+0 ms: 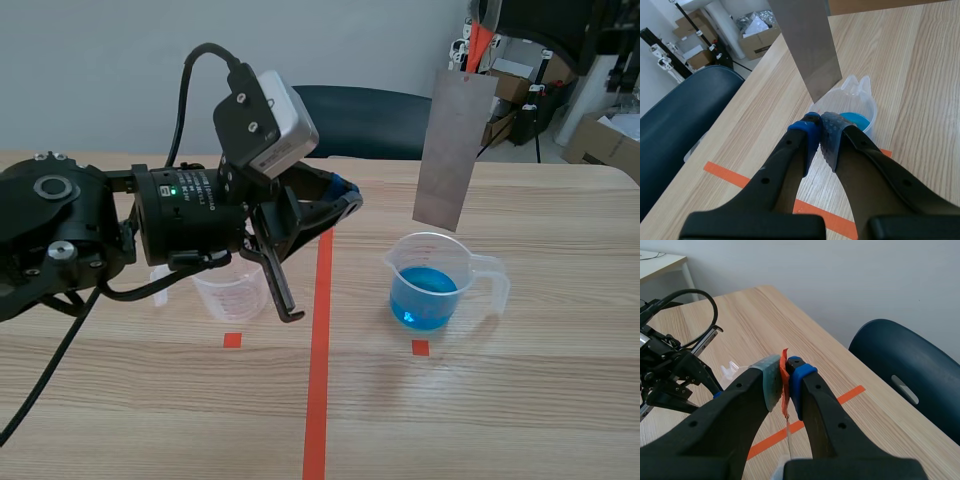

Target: Do the redox reaction experiment. move the plate over the blue solution

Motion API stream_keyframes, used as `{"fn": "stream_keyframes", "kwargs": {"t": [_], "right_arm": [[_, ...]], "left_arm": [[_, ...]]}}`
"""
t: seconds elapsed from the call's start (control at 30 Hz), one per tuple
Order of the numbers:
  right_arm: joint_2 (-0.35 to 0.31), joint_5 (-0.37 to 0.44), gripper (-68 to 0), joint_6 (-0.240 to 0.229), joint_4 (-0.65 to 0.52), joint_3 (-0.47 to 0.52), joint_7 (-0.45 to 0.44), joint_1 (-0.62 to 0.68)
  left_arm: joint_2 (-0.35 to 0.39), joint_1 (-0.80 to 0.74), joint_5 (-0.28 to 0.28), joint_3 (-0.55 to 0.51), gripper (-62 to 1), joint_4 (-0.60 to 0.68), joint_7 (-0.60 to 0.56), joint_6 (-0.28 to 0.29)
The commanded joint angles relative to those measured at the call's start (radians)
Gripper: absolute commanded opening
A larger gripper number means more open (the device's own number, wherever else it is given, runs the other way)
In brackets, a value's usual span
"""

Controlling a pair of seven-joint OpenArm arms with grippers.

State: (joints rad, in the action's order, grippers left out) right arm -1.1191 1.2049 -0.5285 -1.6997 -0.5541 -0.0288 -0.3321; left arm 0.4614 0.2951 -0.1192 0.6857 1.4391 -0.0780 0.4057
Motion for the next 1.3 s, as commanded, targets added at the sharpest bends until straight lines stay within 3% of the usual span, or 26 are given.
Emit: {"fn": "stream_keyframes", "kwargs": {"t": [0.0,0.2,0.37,1.27], "right_arm": [[-0.006,0.019,-64.3,0.003,-0.005,0.004,-0.023,-0.019],[-0.006,0.019,-64.2,-0.002,-0.005,0.004,-0.023,-0.019],[-0.006,0.023,-64.2,-0.042,-0.005,0.004,-0.023,-0.019],[-0.006,0.023,-64.2,-0.037,-0.005,0.005,-0.023,-0.020]], "left_arm": [[-0.023,0.017,-0.007,0.016,-58.8,-0.003,-0.006,0.006],[-0.082,0.048,-0.006,0.034,-58.8,-0.072,0.002,0.005],[-0.112,0.066,-0.006,0.034,-58.8,-0.118,0.001,0.005],[-0.164,0.074,-0.007,0.034,-58.8,-0.169,0.030,0.005]]}}
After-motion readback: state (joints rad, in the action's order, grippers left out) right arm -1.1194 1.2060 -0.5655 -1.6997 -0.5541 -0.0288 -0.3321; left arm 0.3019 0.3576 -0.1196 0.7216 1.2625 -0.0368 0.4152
